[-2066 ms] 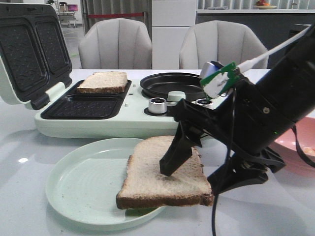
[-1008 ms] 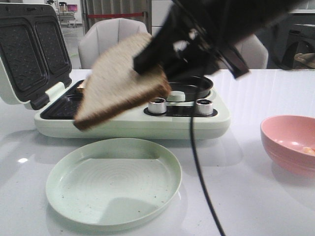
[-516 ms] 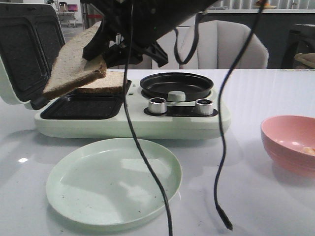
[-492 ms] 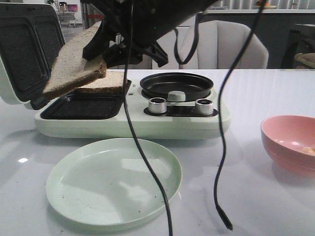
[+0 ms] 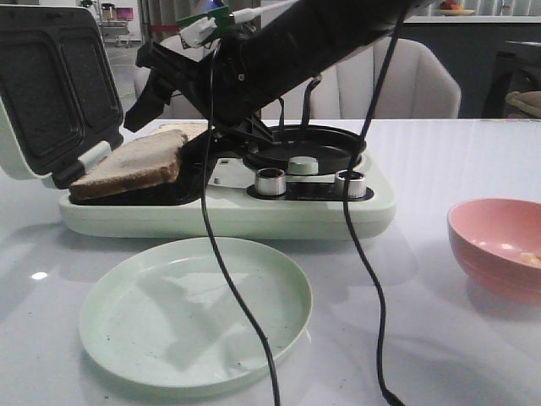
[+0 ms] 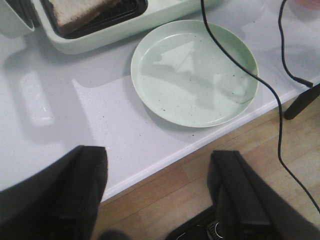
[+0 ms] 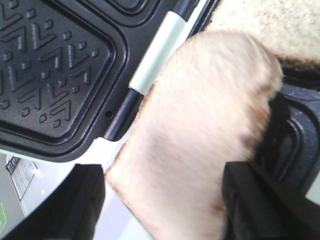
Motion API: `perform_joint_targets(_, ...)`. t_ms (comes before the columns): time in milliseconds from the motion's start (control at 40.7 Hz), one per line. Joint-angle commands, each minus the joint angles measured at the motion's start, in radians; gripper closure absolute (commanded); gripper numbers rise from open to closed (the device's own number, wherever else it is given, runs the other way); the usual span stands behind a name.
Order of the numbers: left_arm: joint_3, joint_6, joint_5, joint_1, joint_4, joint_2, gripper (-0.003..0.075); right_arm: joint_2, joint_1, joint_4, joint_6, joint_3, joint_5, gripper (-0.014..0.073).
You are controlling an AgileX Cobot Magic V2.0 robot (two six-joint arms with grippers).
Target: Make breakfast with bread and shrimp
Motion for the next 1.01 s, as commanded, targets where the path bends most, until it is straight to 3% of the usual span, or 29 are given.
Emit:
perform_joint_targets(0,-0.027,-0.002,-0.058,-0.007,0.007,0.000,0.0230,-0.072,-0.024,0.042,0.002,-0.038,0.044,0.0019)
perform_joint_targets(148,-0.027,-0.002,-0.058,-0.007,0.007,0.000,0.0230,-0.113,-0.041,0.019,0.030,-0.038,0.096,0.0084)
perform_joint_targets(295,-0.027,-0.002,-0.058,-0.007,0.007,0.000,0.0230,-0.201,-0.041,-0.134,0.092,-0.038,0.099,0.0098)
perform_joint_targets(541,-0.027,-0.002,-0.058,-0.007,0.007,0.000,0.0230,-0.438,-0.037,-0.714,0.397,-0.022,0.204,0.0098)
perform_joint_targets(615,-0.027,-0.002,-0.058,-0.007,0.007,0.000,0.0230,-0.529,-0.030,-0.922,0.488,0.021,0.245,0.0098)
perform_joint_targets(713,-0.027,-0.002,-0.058,-0.007,0.007,0.000,0.0230,-0.671,-0.020,-1.106,0.587,0.124,0.275,0.0098)
perform_joint_targets(836,-0.027,-0.002,-0.058,-0.007,0.007,0.000,0.0230,-0.863,-0.020,-1.203,0.657,0.312,0.258,0.0098)
perform_joint_targets(984,-0.027,-0.002,-0.058,-0.007,0.007,0.000,0.0230,-1.074,-0.020,-1.214,0.676,0.517,0.230,0.0098)
